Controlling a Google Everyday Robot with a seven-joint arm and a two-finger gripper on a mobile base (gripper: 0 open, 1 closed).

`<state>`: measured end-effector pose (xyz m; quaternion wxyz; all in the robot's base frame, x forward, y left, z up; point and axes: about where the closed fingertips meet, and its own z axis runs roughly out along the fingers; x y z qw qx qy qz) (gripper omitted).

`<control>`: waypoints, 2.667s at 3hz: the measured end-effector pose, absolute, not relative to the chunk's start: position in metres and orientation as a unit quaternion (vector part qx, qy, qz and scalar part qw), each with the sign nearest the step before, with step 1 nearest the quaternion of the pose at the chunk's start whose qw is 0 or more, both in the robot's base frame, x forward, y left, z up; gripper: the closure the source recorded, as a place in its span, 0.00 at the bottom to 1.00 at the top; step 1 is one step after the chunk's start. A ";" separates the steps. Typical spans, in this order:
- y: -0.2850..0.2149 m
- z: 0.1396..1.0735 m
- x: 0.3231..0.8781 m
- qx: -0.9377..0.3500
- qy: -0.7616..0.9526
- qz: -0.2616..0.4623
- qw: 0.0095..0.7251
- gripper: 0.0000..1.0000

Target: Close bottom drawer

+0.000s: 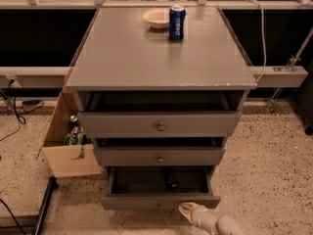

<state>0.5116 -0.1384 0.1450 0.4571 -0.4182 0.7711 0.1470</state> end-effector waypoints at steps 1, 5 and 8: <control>-0.139 0.139 0.529 -0.388 0.782 0.134 0.468 1.00; -0.131 0.127 0.610 -0.337 0.792 0.109 0.497 1.00; -0.122 0.123 0.643 -0.334 0.787 0.105 0.509 1.00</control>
Offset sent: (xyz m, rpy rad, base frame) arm 0.0527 -0.0121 -0.0157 0.0258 -0.0303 -0.1915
